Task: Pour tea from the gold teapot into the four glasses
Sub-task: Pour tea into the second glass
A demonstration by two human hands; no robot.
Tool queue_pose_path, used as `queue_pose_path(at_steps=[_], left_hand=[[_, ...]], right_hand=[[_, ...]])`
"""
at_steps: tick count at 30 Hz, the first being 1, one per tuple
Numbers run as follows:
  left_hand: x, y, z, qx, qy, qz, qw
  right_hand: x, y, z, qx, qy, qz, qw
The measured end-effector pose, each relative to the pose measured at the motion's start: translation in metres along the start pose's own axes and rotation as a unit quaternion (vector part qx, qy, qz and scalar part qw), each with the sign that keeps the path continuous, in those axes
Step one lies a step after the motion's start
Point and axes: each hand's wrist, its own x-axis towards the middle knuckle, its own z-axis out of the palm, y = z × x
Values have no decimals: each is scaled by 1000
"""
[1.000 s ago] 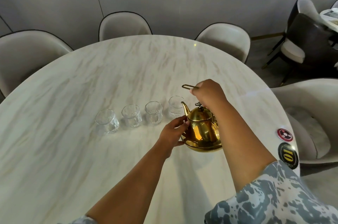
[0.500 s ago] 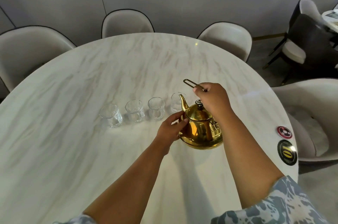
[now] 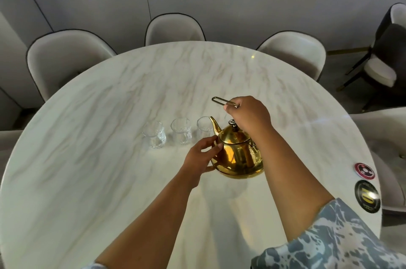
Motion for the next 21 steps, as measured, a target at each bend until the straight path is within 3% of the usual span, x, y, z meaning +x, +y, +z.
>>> queue_pose_path(at_steps=[21], left_hand=[[7,8,2,2,-15,-46,999]], right_hand=[[56,-23,13,-93,-65,65,991]])
